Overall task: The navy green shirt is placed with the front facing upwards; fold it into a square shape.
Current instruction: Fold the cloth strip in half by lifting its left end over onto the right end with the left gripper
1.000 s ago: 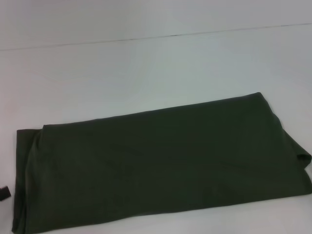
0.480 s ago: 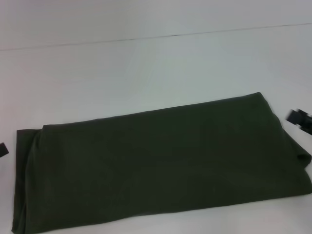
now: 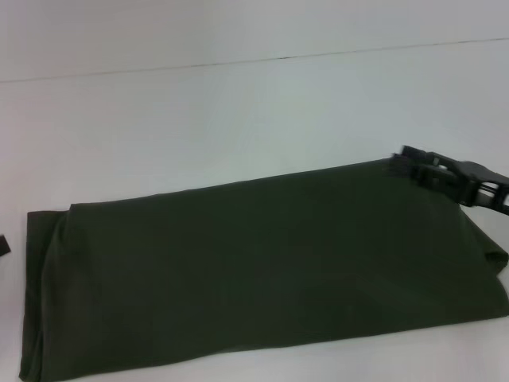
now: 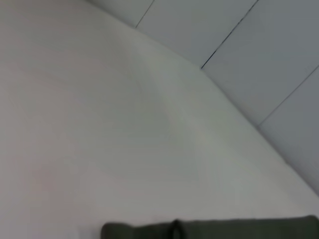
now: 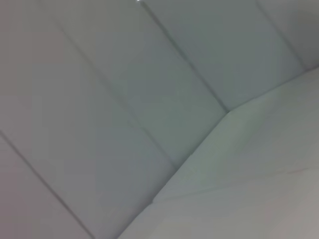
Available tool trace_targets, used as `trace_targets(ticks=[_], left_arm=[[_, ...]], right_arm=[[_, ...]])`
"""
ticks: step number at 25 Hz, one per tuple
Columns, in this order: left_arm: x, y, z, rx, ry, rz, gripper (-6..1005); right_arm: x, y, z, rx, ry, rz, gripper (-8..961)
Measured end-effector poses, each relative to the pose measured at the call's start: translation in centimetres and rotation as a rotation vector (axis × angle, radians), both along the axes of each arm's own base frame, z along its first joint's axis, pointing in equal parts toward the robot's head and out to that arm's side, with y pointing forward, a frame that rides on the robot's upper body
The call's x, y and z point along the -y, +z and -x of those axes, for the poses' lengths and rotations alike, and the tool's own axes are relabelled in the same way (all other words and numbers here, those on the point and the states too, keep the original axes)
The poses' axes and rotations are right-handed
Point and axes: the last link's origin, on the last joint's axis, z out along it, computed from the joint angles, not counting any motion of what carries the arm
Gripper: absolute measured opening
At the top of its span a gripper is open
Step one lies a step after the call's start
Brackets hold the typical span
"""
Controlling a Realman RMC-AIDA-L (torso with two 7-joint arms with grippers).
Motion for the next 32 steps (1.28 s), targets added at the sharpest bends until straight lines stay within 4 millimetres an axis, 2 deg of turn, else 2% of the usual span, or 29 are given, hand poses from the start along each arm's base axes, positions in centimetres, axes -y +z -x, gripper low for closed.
trace_targets(ticks=[4,8,14,22,32], left_arm=[[0.0,-0.2,0.2,-0.016,0.017,0.021,803],[-0.8,-0.6,0.4,-0.040,0.053,0.049,806],[-2.7,-0.7,-0.5,-0.055,0.053,0.090,820],[-5.0,-0.8,-1.0,-0.137,0.067,0.136,890],[-5.5,-1.4,-1.1,-0.163,0.077,0.159,883]], right_arm=[[-1.2,-0.7,1.0,0.014,0.018,0.051,783],[-1.9,-0.8,1.7,0.005,0.026,0.064,781],[-2.7,-0.8,2.2,0.001,0.029,0.061,779],[-3.0,-0.4,2.6,-0.018,0.038,0.035,778],[-2.8,-0.2,2.3,-0.020,0.031,0.025,779]])
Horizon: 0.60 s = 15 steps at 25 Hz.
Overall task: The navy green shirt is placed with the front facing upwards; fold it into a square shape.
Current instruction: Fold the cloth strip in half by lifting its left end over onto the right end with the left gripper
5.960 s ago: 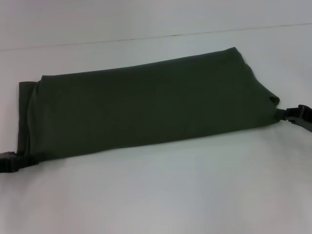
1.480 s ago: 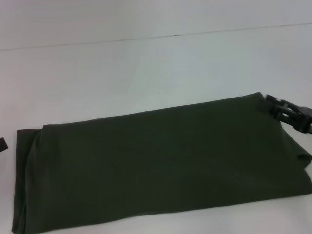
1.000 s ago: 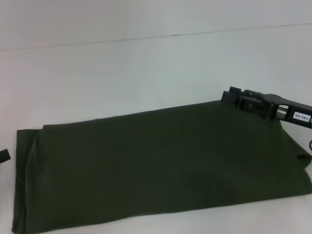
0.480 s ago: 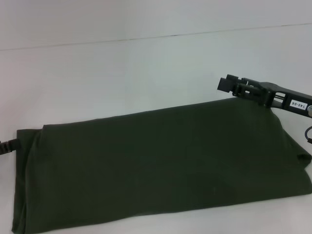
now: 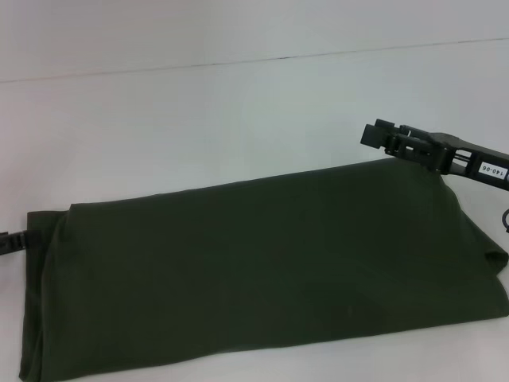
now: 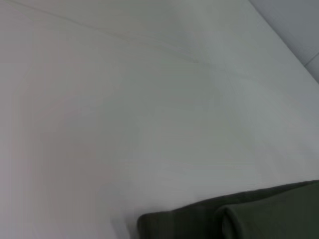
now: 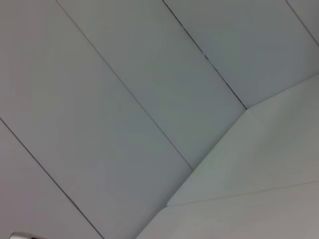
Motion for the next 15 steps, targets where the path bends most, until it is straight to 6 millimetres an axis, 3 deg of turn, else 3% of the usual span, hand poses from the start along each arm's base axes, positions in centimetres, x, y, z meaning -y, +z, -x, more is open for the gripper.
trace_targets(ticks=[15], left_arm=[[0.16,-1.03,0.37,-0.019,0.029,0.037,883]], right_arm=[[0.17,0.11,0.04,-0.004,0.009,0.003,779]])
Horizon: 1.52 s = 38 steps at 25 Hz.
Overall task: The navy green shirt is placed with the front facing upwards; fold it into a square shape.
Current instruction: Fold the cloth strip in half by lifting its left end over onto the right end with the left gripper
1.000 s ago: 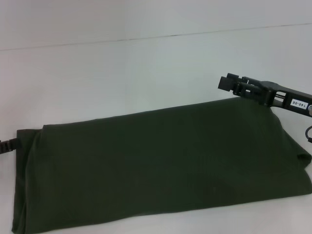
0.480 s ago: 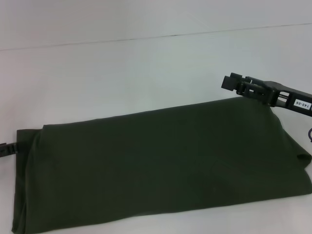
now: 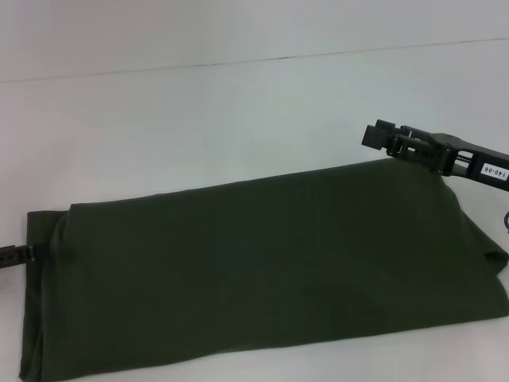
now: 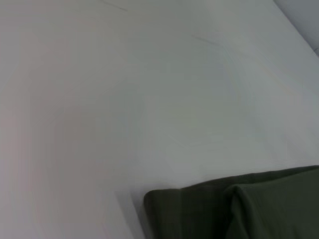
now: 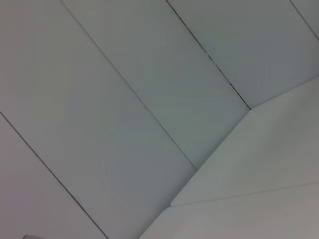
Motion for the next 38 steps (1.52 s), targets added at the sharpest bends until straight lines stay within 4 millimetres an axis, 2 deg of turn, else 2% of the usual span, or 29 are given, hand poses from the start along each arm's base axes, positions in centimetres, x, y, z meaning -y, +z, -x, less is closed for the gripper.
trace_targets(ticks=[18,38], left_arm=[[-0.51,-0.83,-0.30,-0.023,-0.009,0.032,882],[-0.89,-0.65,-0.53,-0.046,-0.015,0.058,880]], right_arm=[[0.12,0.27,-0.21,-0.004,-0.007,-0.011,779],[-0.06,0.53,-0.20,-0.008,-0.008,-0.025,779]])
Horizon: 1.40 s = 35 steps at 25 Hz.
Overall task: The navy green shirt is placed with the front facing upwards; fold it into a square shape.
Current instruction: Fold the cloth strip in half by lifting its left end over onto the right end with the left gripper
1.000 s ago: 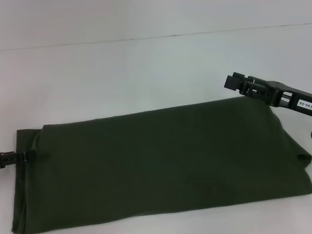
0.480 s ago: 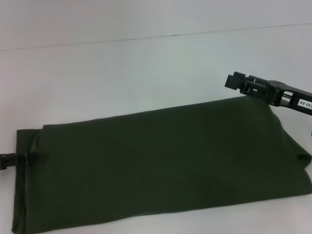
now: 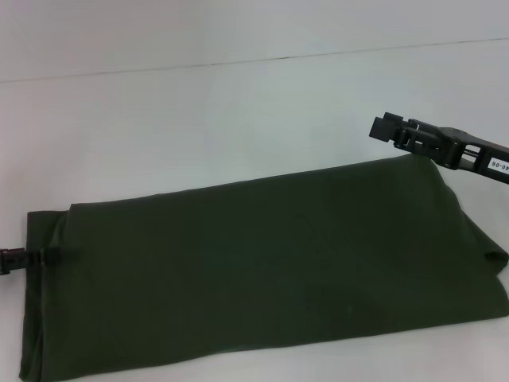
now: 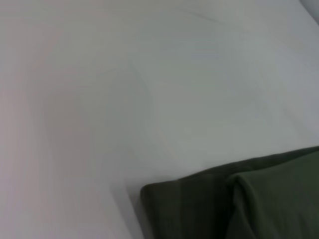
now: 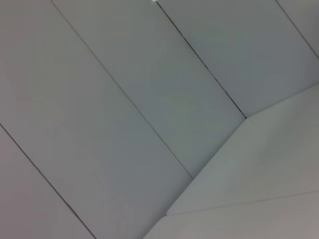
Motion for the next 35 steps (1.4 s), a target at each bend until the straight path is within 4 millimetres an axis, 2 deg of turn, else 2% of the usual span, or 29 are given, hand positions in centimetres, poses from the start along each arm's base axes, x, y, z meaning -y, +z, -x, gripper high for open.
trace_targets(ticks=[12,27,35], left_arm=[[-0.1,-0.3,-0.3,-0.009,-0.011,0.031,880],[-0.2,-0.5,-1.8,0.041,-0.056,0.080,880],[-0.3,-0.4,-1.6,0.024,-0.055,0.068,875]], right_arm=[[0.1,0.0,-0.1,-0.001,-0.002,0.001,778],[-0.1,0.1,-0.1,0.003,-0.004,-0.002,779],[-0.2,0.0,0.1,0.003,-0.001,-0.001,779]])
